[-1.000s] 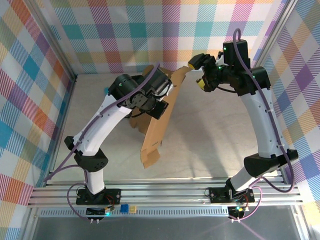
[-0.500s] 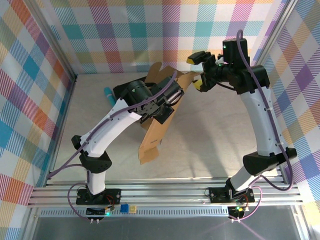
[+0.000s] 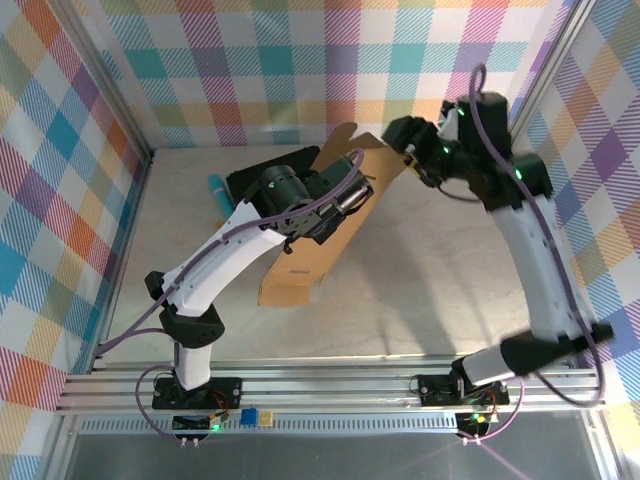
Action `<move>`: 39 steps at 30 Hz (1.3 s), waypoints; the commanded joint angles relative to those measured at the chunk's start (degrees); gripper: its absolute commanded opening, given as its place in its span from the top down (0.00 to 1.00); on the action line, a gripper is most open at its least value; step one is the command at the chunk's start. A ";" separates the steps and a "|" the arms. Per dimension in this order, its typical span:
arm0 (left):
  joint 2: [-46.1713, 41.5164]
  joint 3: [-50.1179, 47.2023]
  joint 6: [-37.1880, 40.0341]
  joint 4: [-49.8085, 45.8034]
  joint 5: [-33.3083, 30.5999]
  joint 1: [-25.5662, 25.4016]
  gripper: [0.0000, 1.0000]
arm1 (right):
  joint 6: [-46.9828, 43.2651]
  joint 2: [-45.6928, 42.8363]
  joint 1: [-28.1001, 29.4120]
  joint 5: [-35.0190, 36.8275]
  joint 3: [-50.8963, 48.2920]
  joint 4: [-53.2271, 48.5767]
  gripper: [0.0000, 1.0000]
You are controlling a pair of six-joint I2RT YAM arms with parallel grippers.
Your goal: Fold the paper box
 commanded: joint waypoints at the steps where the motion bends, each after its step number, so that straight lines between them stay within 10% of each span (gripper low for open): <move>1: -3.32 -1.65 1.79 1.17 -8.65 -0.32 1.00 | -32.08 -15.09 0.18 5.39 -16.23 31.06 0.22; 7: -5.39 -4.87 2.65 3.61 -8.73 -0.32 1.00 | -70.59 -17.71 -2.07 -7.66 -28.02 31.09 0.11; 17: -8.59 -9.00 4.34 5.25 -7.87 -0.87 1.00 | -84.63 -4.40 -4.65 -20.97 -8.87 7.68 0.12; 30: -9.35 -9.58 4.08 5.62 -7.60 -1.02 1.00 | -85.51 -4.48 1.87 -13.39 -12.95 15.24 0.60; 33: -9.35 -9.34 3.92 5.96 -7.76 -1.02 1.00 | -85.39 -4.33 2.97 -11.07 -12.71 16.24 0.99; 36: -9.94 -8.31 2.61 6.91 -8.75 -1.14 1.00 | -82.84 -5.07 3.61 -8.15 -13.52 19.00 1.00; 39: -11.64 -5.49 -2.25 8.98 -12.30 -1.24 0.55 | -79.14 -7.31 3.60 -4.20 -15.86 25.64 1.00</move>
